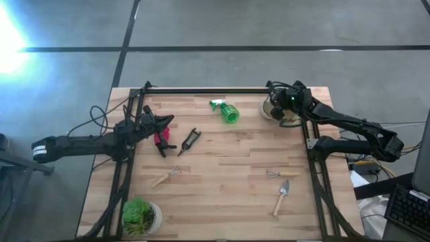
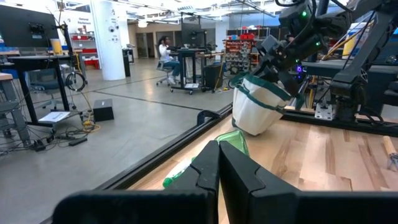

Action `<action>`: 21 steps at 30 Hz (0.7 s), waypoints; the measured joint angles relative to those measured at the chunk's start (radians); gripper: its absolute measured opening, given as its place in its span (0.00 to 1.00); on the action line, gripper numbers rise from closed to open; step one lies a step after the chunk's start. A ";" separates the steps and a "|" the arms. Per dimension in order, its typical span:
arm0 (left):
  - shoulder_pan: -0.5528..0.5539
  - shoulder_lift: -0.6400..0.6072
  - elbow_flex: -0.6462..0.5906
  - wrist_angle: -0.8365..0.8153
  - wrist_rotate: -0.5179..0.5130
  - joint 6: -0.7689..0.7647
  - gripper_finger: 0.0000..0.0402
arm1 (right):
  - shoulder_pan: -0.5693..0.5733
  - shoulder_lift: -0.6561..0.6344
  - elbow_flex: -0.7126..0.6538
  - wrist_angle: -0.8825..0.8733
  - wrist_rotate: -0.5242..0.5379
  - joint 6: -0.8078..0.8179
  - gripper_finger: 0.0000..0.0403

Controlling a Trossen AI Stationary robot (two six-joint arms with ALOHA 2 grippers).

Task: Pick & Place Garden tools in Gardening bag
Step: Put the right shear scissors into the gardening bag

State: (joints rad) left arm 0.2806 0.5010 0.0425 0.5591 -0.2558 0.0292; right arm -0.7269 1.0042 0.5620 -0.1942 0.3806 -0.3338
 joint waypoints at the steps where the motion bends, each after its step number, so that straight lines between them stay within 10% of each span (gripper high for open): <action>1: 0.000 0.000 0.000 0.000 0.000 0.000 0.04 | 0.000 0.000 0.011 -0.015 0.000 0.007 0.04; 21: 0.000 0.000 0.000 -0.002 0.000 0.000 0.04 | -0.153 0.201 0.336 -0.333 -0.123 -0.070 0.04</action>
State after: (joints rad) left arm 0.2810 0.5011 0.0425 0.5575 -0.2558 0.0296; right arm -0.8798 1.2056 0.8980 -0.5274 0.2578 -0.4041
